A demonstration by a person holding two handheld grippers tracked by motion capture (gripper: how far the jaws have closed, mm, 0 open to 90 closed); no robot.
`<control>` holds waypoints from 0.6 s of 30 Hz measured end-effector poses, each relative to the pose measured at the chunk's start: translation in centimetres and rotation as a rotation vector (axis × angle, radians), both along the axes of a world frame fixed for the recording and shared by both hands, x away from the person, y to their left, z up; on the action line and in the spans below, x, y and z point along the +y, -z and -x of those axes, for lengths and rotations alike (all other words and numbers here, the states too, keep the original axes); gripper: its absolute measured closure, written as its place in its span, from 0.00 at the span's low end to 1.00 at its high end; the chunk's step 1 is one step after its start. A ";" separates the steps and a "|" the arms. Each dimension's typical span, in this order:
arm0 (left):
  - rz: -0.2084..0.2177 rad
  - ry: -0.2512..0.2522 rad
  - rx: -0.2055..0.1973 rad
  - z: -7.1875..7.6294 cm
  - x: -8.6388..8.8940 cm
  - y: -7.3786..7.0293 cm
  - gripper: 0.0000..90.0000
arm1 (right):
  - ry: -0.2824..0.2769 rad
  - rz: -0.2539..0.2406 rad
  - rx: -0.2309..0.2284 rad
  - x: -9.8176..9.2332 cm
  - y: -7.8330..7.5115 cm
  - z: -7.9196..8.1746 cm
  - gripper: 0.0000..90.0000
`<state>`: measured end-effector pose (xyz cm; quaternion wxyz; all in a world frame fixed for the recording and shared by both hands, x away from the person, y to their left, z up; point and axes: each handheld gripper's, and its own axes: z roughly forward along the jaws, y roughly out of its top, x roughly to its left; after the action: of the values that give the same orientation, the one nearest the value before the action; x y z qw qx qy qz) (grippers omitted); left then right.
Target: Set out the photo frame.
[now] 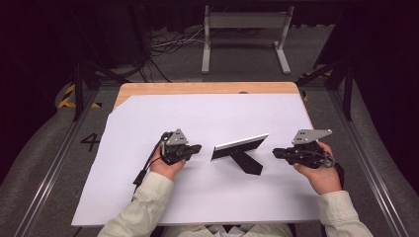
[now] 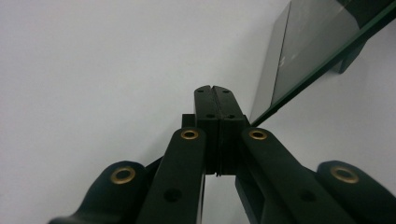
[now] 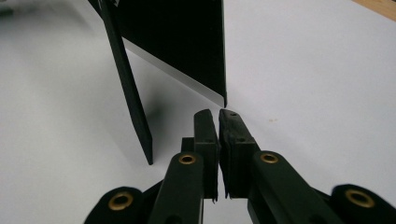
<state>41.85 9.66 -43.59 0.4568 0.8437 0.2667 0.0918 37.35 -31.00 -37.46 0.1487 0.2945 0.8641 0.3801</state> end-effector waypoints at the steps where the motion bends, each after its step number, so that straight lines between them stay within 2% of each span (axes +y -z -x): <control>1: 0.000 0.013 0.026 -0.2 -0.2 0.2 1.00 | 0.000 0.001 0.003 0.0 0.1 0.0 0.95; 2: 0.000 0.013 0.026 -0.2 -0.2 0.2 1.00 | 0.000 0.001 0.003 0.0 0.1 0.0 0.95; 6: -0.065 0.061 0.017 -0.2 -1.6 0.1 1.00 | 0.006 0.005 0.008 -0.2 0.3 0.4 0.95; 16: -0.091 0.089 0.024 -0.4 -2.5 0.8 1.00 | 0.005 0.014 0.006 -0.3 0.3 1.0 0.94; 18: -0.084 0.102 0.030 -0.4 -2.8 0.9 1.00 | 0.006 0.014 0.008 -0.3 0.3 1.1 0.94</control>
<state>42.30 6.90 -44.48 0.4208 0.8760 0.2262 0.0667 36.24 -31.28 -37.76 0.1485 0.2974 0.8665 0.3724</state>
